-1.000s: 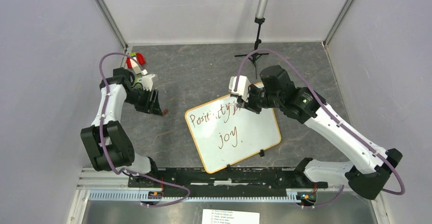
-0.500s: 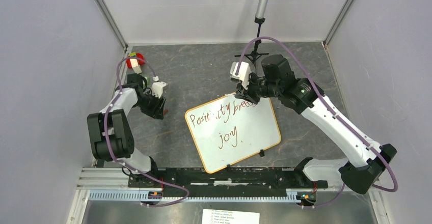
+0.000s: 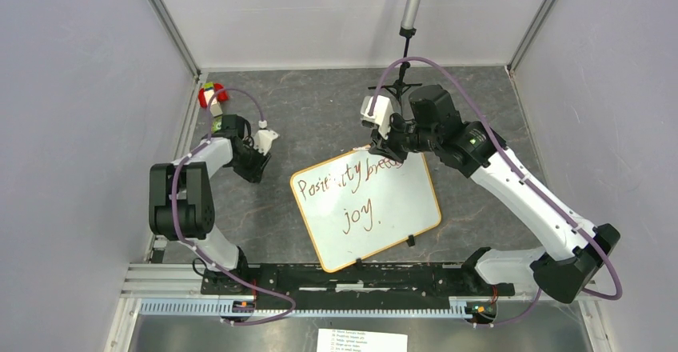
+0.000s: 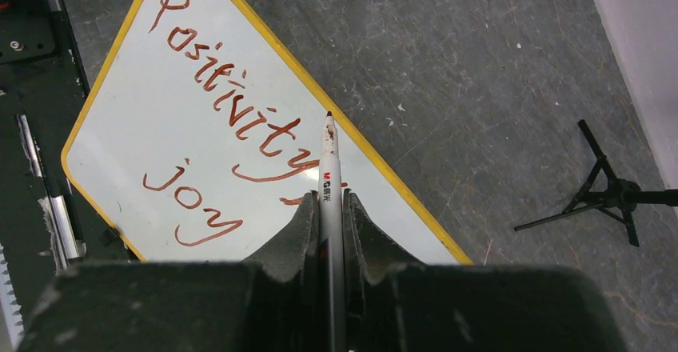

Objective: Write a sentence on the whiteboard
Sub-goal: Pick up the pen cap from the center of the board, then insert the whiteboard marker without the cap into the pen cap, then pass from the right arm to the left

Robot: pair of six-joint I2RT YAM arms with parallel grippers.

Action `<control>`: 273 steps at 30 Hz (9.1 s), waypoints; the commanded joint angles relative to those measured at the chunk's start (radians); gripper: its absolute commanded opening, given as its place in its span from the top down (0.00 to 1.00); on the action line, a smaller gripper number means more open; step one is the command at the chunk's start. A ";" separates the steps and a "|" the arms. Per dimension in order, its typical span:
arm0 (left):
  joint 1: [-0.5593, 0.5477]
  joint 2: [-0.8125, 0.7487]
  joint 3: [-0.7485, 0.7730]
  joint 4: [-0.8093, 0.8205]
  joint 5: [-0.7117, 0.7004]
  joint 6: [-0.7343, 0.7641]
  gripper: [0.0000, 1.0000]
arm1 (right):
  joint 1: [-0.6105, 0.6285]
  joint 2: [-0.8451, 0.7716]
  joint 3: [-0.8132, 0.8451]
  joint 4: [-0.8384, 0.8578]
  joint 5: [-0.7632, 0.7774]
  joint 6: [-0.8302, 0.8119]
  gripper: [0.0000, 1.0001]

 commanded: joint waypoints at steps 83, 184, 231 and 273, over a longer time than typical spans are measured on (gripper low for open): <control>-0.941 -0.353 0.735 -0.571 -0.111 0.043 0.98 | -0.177 -0.045 -0.248 0.535 -0.611 0.605 1.00; -0.961 -0.330 0.765 -0.671 -0.081 0.050 0.98 | -0.119 -0.048 -0.213 0.475 -0.606 0.542 1.00; -1.160 -0.152 0.980 -0.437 -0.376 0.031 0.93 | -0.169 -0.021 -0.272 0.660 -0.613 0.619 1.00; -0.928 -0.254 0.810 -0.497 0.011 0.039 0.94 | -0.171 -0.038 -0.333 0.971 -0.734 0.912 1.00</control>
